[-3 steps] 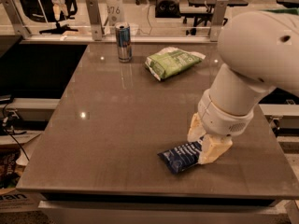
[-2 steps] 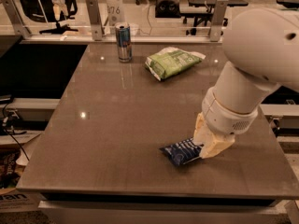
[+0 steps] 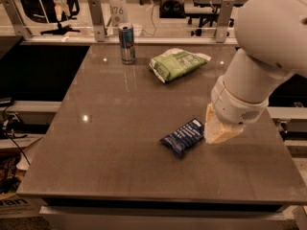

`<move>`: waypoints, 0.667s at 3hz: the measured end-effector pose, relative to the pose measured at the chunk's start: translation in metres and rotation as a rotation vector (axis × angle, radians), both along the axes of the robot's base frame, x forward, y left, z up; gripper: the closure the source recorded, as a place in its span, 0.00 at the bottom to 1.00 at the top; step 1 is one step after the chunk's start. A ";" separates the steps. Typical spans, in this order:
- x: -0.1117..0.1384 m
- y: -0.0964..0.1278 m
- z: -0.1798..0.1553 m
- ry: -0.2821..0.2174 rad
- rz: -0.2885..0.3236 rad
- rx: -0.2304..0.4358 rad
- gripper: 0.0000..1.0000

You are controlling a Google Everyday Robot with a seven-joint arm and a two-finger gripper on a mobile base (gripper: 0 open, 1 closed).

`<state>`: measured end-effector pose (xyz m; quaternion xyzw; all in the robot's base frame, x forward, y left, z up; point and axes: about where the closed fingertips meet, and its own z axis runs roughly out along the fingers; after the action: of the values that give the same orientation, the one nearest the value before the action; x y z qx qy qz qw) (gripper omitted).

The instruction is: Move rxbar blueberry near green jalapeno chip bag

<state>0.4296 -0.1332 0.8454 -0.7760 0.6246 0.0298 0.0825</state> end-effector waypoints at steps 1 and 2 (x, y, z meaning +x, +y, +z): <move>0.021 0.000 0.012 -0.040 -0.011 0.013 1.00; 0.030 -0.001 0.016 -0.057 -0.017 0.022 0.82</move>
Offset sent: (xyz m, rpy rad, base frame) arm 0.0398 -0.0039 0.0218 0.0314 -0.0734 -0.0254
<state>0.4593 -0.1345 0.8616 -0.7704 0.6281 0.0138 0.1088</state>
